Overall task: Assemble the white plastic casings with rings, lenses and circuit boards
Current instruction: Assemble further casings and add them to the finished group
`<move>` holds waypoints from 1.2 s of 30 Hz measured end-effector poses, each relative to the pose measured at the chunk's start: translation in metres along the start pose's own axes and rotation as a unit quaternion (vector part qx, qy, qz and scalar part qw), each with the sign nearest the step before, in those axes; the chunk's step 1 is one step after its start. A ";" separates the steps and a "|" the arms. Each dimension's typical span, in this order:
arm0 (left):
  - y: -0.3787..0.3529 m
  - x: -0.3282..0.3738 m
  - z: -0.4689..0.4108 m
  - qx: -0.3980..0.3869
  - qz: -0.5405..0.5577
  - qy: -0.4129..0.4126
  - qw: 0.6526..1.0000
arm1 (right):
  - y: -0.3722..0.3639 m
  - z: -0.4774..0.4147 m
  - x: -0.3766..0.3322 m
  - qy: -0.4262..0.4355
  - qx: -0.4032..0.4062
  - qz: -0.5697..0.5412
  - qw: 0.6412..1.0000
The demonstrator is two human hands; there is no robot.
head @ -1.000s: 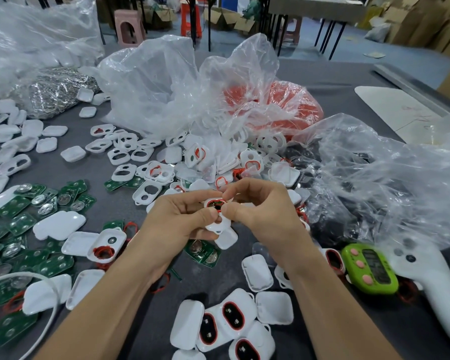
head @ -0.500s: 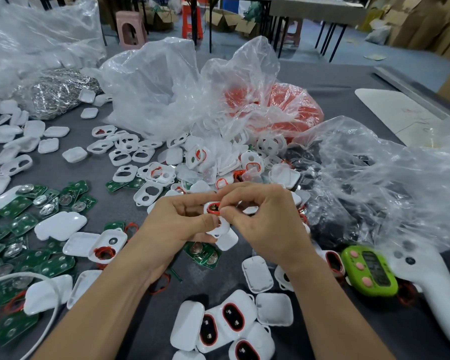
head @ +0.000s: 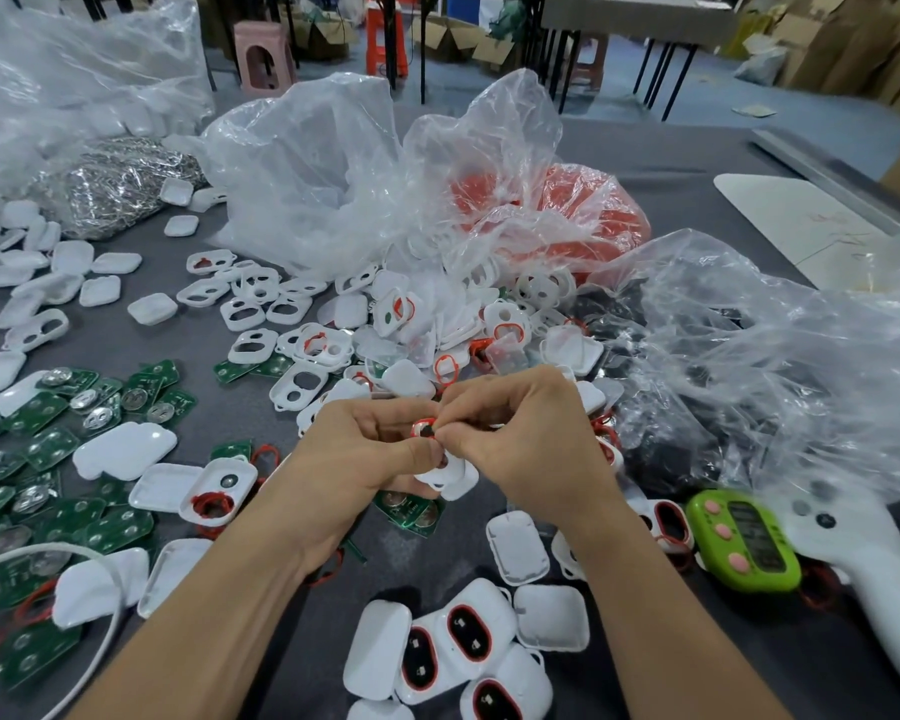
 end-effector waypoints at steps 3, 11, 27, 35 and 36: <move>-0.001 0.002 -0.001 0.005 0.020 -0.003 1.000 | 0.002 0.000 0.001 -0.001 0.012 -0.016 1.000; 0.000 0.005 -0.002 0.041 0.029 -0.009 0.999 | 0.004 0.002 -0.001 0.021 0.071 0.042 0.996; 0.000 0.008 0.003 -0.017 0.009 -0.012 1.000 | 0.005 0.005 -0.014 0.048 0.037 0.074 0.995; 0.001 0.011 0.005 -0.034 0.053 -0.016 0.998 | 0.007 0.002 -0.007 -0.049 0.002 -0.102 0.994; 0.000 0.011 0.005 -0.028 0.052 -0.017 0.998 | 0.006 0.001 -0.005 -0.062 0.003 -0.139 0.988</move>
Point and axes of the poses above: each hand's wrist, its own z-axis away from the middle knuckle, its own y-axis out of the back of the hand, x = y × z, the point moved 2 cm from there along -z, towards the middle knuckle, and after that the axes turned 3 degrees about z, right-handed, at the moved point
